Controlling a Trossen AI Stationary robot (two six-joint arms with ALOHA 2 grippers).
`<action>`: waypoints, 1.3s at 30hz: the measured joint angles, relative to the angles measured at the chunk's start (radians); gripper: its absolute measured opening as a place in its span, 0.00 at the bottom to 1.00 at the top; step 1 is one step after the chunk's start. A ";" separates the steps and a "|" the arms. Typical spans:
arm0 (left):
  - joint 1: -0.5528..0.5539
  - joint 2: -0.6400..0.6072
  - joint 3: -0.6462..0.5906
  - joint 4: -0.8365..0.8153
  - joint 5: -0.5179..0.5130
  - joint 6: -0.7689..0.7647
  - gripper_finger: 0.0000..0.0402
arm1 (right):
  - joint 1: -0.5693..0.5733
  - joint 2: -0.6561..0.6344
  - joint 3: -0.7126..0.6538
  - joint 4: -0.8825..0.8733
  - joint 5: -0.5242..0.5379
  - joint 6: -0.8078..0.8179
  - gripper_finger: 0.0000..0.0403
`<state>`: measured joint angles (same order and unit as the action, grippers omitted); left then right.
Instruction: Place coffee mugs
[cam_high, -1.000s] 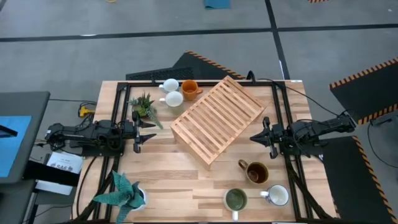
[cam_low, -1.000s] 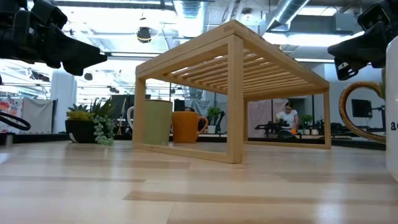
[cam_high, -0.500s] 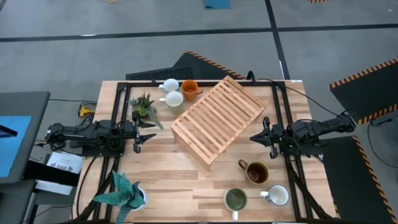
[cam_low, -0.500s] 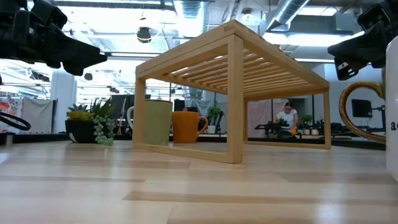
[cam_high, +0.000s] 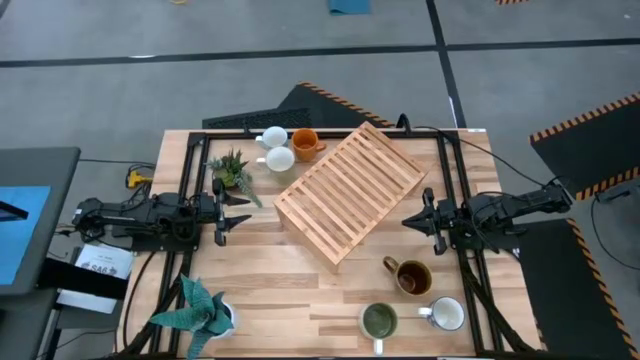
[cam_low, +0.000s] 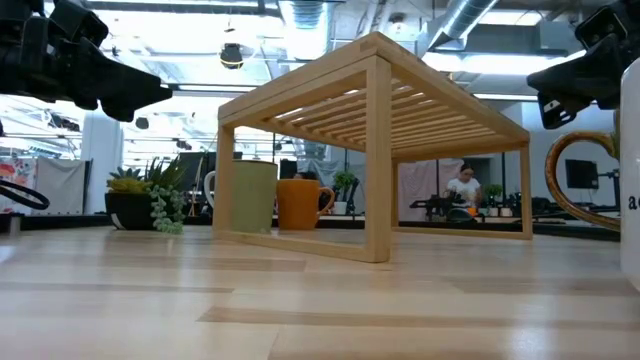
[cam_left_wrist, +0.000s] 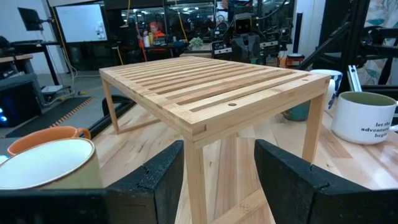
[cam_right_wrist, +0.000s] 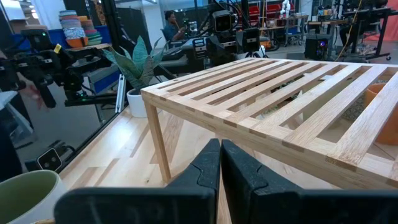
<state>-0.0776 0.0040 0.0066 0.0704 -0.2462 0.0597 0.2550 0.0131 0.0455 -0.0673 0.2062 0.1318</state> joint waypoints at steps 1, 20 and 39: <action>0.000 0.000 0.000 0.000 0.000 0.000 0.46 | 0.000 0.000 0.000 0.000 0.000 0.000 0.11; 0.000 0.000 0.000 0.000 0.000 0.003 0.46 | 0.000 0.000 0.000 0.000 0.000 0.000 0.11; 0.002 0.059 0.090 0.746 -0.350 -0.316 0.46 | 0.000 0.000 0.000 0.000 0.000 0.000 0.11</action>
<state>-0.0753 0.0628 0.0971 0.8165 -0.5961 -0.2566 0.2550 0.0132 0.0455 -0.0673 0.2062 0.1315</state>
